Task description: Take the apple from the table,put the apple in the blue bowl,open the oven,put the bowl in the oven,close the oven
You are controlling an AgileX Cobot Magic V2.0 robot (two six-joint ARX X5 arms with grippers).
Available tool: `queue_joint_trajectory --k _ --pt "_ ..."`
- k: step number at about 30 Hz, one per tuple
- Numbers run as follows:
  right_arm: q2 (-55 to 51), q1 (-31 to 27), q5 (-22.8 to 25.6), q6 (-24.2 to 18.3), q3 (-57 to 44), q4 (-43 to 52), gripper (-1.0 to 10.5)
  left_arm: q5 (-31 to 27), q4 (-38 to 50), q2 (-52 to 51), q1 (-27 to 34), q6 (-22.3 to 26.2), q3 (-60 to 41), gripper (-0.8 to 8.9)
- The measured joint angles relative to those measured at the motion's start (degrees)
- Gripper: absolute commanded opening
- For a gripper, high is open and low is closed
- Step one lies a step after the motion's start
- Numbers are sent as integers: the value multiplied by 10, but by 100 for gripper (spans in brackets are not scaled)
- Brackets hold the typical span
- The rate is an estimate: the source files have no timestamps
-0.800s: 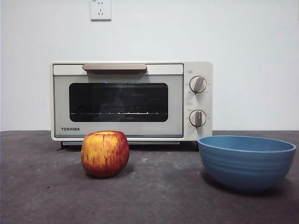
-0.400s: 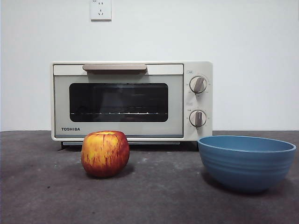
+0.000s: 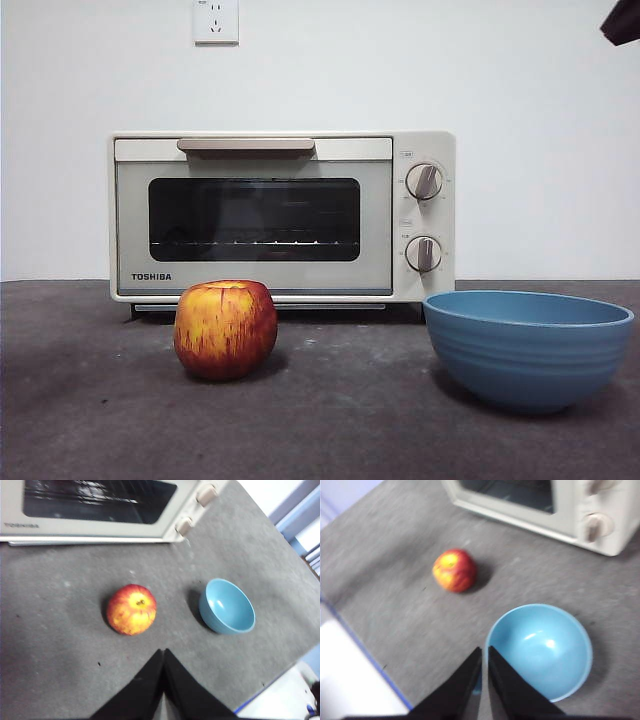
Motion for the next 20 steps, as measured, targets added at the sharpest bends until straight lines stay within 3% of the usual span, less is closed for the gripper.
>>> queue_joint_trajectory --k 6,12,20 --pt "5 34 1 -11 0 -2 31 0 -6 6 -6 5 0 7" --pt "5 37 19 -7 0 9 471 0 -6 6 -6 5 0 7" --pt "34 43 30 29 0 26 474 0 -6 6 -6 5 0 7"
